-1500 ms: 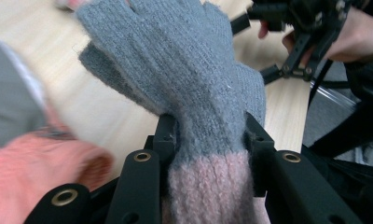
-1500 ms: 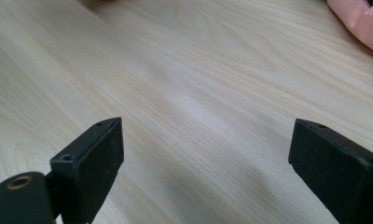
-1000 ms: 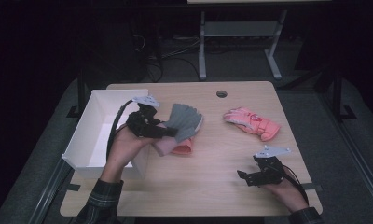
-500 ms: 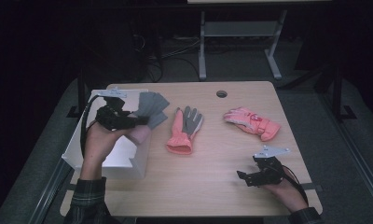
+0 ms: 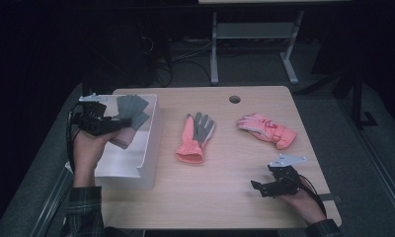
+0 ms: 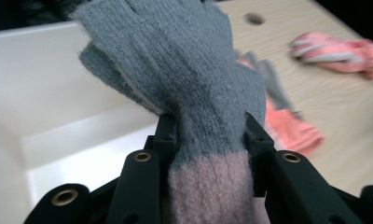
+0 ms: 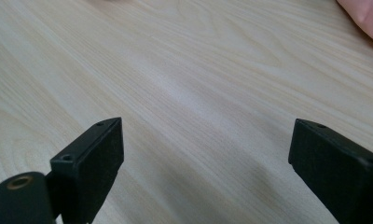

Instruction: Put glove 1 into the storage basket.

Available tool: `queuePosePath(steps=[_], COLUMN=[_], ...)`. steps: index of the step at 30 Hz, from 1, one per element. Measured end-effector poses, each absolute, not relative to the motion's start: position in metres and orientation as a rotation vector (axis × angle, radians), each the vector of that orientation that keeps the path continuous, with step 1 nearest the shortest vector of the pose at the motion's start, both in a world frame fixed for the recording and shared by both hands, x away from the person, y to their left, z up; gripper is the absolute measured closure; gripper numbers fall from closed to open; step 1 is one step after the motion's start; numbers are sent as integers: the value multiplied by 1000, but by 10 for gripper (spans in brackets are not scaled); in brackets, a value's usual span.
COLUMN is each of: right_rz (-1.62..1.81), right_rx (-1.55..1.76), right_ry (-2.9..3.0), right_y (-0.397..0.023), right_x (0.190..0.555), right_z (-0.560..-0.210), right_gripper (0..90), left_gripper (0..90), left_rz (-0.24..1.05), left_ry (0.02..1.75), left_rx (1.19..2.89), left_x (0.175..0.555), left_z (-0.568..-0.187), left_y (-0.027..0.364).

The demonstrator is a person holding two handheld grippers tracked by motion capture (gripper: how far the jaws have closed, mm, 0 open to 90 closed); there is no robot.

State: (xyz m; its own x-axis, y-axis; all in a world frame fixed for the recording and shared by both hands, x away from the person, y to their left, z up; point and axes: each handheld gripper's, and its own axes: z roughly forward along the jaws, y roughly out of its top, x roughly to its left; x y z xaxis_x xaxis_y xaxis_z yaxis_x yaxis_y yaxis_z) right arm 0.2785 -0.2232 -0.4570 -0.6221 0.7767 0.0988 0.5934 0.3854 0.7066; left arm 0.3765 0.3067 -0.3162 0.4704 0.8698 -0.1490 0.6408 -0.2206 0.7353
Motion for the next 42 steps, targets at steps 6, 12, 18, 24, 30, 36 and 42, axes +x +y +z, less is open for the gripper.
queuePosePath(steps=[6, 12, 18, 24, 30, 36, 42], right_rz=[1066, 1071, 1072, 1071, 1073, 1072, 1073], right_rx=[1221, 1215, 1220, 1222, 1218, 1220, 1217], right_ry=[2400, 2400, 2401, 2400, 2401, 2402, 2403], right_y=[-224, -224, -224, -224, -224, -224, -224], right_x=[279, 278, 278, 278, 278, 278, 278], right_z=[-457, -457, -457, -456, -456, -456, -456], right_gripper=[100, 100, 100, 100, 100, 100, 100], left_gripper=[655, 653, 647, 642, 626, 591, 382], left_rz=[383, 374, 352, 334, 302, 298, 315], left_ry=[1347, 1430, 1476, 1522, 1544, 1545, 1576], left_rx=[1958, 2019, 2073, 2096, 2140, 2172, 2185], left_x=[392, 404, 411, 414, 417, 418, 419], left_z=[-347, -375, -394, -406, -417, -422, -423], left_y=[323, 329, 333, 334, 333, 332, 325])
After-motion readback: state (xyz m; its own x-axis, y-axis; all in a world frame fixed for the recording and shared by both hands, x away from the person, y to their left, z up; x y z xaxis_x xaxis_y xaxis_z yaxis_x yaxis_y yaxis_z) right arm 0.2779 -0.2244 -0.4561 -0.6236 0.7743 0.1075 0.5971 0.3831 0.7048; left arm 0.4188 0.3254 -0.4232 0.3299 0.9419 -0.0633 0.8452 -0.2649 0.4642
